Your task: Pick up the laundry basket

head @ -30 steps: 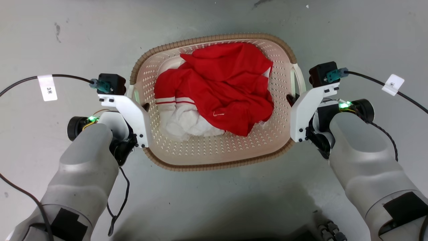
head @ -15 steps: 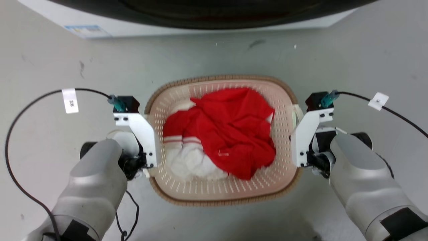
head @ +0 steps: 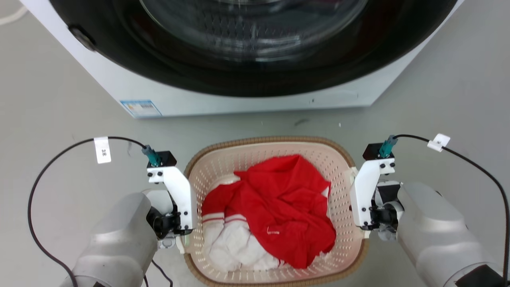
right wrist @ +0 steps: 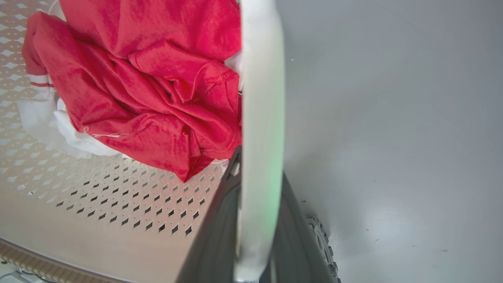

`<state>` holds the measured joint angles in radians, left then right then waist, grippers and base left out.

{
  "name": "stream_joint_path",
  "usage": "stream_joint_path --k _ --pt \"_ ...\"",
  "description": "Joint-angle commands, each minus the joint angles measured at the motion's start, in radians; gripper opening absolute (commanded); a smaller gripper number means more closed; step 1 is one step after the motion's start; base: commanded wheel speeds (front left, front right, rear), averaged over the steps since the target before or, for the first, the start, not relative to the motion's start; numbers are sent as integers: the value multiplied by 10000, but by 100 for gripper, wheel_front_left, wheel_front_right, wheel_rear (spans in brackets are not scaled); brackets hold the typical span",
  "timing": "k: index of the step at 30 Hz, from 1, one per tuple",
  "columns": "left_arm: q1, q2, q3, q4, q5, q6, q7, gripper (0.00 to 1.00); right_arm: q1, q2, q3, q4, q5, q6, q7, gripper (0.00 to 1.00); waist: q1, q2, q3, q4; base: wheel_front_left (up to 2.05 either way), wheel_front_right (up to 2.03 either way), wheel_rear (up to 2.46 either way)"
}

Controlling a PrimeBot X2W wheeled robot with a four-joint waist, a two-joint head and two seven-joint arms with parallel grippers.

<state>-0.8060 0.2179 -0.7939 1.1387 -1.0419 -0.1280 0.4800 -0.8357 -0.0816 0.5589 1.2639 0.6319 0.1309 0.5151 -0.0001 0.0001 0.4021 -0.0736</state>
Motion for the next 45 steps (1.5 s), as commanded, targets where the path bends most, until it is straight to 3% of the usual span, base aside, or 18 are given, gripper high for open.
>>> stream_joint_path --k 1,24,34,45 --pt "128 -31 -14 57 -155 -42 192 0 260 -71 90 -4 99 -3 219 0 1 -1 -884 122 0 0 0" --pt "772 -150 -514 466 -856 -42 1667 0 1367 -206 215 240 917 -5 2022 0 1 -1 -3878 390 0 0 0" --pt "1039 -259 -560 668 -1115 -42 2137 0 1548 -249 235 254 871 -5 2285 0 1 -1 -4198 471 0 0 0" --pt "1134 -248 -641 692 -1186 -42 1904 0 1615 -197 229 262 838 -5 2298 0 1 -1 -4230 450 0 0 0"
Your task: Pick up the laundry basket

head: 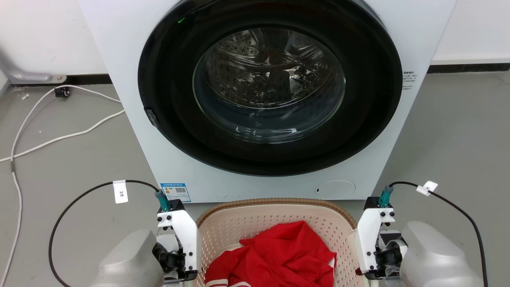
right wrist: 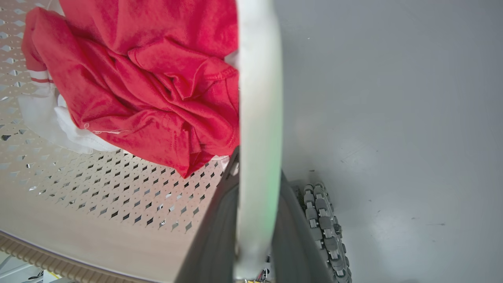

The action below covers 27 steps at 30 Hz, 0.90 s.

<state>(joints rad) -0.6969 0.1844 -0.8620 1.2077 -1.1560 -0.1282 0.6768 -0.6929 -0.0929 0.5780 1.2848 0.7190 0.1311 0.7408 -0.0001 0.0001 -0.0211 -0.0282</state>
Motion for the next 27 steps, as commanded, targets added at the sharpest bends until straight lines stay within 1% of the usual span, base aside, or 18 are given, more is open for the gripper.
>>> stream_joint_path --k 1,27 --pt "40 92 30 4 -54 -40 -63 0 189 -83 32 54 -30 -7 42 0 1 -1 3 -8 0 0 0" --pt "-116 191 -149 62 -228 -34 -363 0 165 -97 -66 59 -62 -7 -1 0 1 -1 48 -39 0 0 0"
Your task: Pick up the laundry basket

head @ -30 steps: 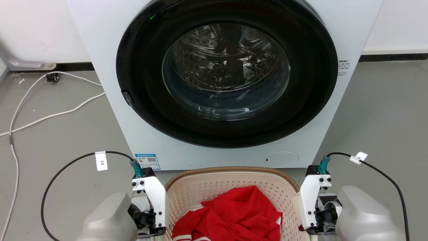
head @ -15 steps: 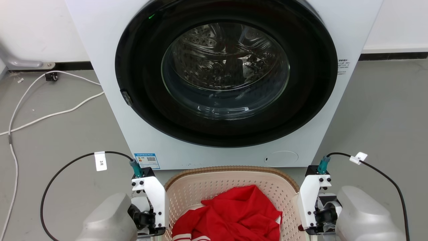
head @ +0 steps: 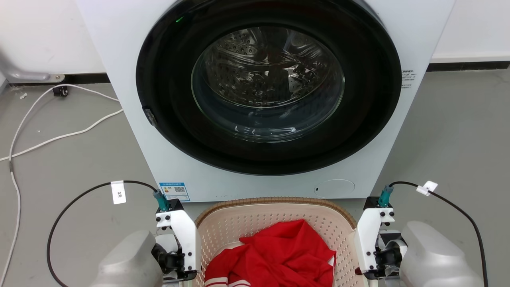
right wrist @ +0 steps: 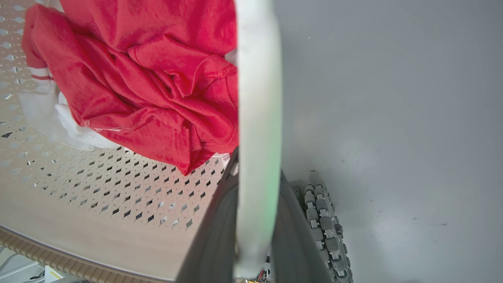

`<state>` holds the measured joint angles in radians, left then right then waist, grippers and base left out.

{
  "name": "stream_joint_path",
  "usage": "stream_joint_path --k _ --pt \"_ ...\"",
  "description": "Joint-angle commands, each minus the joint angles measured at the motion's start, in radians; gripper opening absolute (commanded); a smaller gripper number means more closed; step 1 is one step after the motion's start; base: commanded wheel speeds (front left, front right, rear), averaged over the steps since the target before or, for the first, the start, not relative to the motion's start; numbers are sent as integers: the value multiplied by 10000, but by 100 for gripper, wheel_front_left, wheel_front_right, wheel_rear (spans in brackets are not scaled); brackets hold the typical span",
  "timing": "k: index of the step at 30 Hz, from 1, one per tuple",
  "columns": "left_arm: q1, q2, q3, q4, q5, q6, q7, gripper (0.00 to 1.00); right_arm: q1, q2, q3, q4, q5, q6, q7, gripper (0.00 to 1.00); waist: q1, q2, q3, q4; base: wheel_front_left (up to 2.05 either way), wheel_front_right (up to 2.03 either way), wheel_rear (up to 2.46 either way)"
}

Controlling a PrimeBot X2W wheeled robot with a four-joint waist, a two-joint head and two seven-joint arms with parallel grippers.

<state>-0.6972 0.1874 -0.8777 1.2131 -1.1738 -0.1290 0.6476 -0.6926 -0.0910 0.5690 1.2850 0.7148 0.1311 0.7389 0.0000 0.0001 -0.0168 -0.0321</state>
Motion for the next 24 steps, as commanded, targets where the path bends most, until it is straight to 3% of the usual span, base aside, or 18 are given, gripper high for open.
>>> stream_joint_path --k 1,24 --pt "-109 164 3 7 -69 -27 -78 0 162 -117 20 58 -31 -7 8 0 0 -1 5 -1 0 0 0" --pt "-4 186 -138 52 -240 -27 -122 0 189 -63 -107 58 -128 -7 11 0 0 -1 15 7 0 0 0"
